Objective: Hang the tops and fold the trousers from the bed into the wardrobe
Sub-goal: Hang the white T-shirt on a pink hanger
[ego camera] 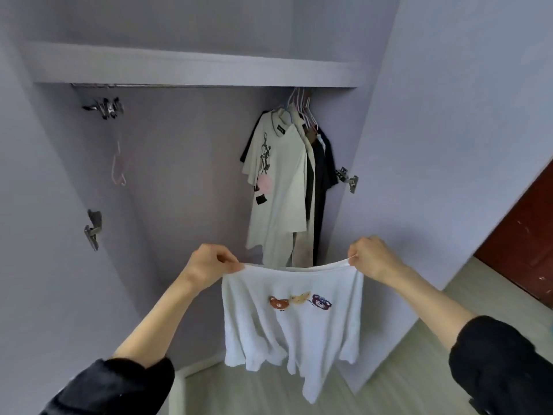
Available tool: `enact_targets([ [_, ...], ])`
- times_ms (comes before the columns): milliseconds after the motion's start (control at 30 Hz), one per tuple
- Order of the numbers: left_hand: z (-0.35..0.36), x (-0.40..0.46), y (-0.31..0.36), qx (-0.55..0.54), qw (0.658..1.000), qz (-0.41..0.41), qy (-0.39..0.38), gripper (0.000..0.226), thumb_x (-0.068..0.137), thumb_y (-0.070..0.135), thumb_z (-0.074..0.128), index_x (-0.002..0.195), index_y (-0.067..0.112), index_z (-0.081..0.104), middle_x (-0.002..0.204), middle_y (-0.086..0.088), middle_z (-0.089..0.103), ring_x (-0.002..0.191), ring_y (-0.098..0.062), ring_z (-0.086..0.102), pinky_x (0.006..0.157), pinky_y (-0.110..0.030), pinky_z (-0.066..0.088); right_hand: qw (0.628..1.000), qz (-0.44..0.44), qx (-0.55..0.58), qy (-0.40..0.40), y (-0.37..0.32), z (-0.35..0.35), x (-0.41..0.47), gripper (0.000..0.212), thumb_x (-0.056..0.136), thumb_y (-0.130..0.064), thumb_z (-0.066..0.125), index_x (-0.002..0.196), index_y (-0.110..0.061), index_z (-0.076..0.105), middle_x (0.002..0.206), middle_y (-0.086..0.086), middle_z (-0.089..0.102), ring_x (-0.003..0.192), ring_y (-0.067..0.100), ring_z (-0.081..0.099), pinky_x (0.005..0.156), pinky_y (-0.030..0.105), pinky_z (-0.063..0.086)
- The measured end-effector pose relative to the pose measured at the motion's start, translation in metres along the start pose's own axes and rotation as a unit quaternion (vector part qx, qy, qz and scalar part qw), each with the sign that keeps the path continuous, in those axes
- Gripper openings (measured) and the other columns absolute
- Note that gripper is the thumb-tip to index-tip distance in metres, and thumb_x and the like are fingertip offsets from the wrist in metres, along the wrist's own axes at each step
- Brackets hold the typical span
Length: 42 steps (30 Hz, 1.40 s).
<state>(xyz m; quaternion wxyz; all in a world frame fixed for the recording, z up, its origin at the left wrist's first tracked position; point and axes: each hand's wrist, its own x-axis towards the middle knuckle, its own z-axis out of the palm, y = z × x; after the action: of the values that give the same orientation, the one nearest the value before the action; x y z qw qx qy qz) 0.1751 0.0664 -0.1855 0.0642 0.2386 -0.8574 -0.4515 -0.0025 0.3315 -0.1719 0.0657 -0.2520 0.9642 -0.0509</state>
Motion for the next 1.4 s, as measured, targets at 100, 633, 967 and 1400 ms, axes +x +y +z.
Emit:
enact_targets([
  [100,-0.005,0.044,-0.006,0.009,1.000,-0.004,0.017,0.016,0.076,0.014,0.076,0.066,0.021,0.066,0.074,0.007,0.065,0.073,-0.005,0.056,0.065,-0.015,0.040,0.998,0.002,0.006,0.056,-0.021,0.000,0.052,0.024,0.084,-0.006,0.048,0.088,-0.012,0.070,0.100,0.013,0.068,0.097,0.032,0.061,0.079,0.033,0.050],
  [633,-0.052,0.179,-0.052,0.100,0.982,-0.136,-0.089,0.011,0.079,0.009,0.070,0.071,0.009,0.063,0.070,-0.001,0.051,0.065,-0.012,0.046,0.055,-0.021,0.032,0.956,-0.093,0.247,0.125,-0.101,-0.011,0.229,0.009,0.096,-0.010,0.042,0.088,-0.009,0.046,0.077,0.009,0.054,0.074,0.028,0.052,0.068,0.037,0.044],
  [967,-0.085,0.210,-0.047,-0.109,0.964,-0.198,0.139,0.015,0.090,0.006,0.056,0.075,0.004,0.057,0.071,-0.008,0.051,0.065,-0.018,0.046,0.059,-0.026,0.036,0.939,-0.225,0.259,-0.012,-0.141,-0.026,0.317,0.013,0.092,-0.015,0.057,0.080,-0.018,0.052,0.065,-0.003,0.055,0.071,0.013,0.049,0.054,0.019,0.032],
  [1400,-0.126,0.185,-0.060,0.218,0.883,-0.338,0.243,0.017,0.085,0.011,0.050,0.090,0.005,0.065,0.103,-0.015,0.064,0.099,-0.032,0.060,0.081,-0.035,0.049,0.921,-0.335,0.194,-0.037,-0.226,-0.035,0.372,0.025,0.096,-0.020,0.050,0.081,-0.002,0.061,0.072,0.007,0.058,0.074,0.023,0.050,0.059,0.029,0.036],
])
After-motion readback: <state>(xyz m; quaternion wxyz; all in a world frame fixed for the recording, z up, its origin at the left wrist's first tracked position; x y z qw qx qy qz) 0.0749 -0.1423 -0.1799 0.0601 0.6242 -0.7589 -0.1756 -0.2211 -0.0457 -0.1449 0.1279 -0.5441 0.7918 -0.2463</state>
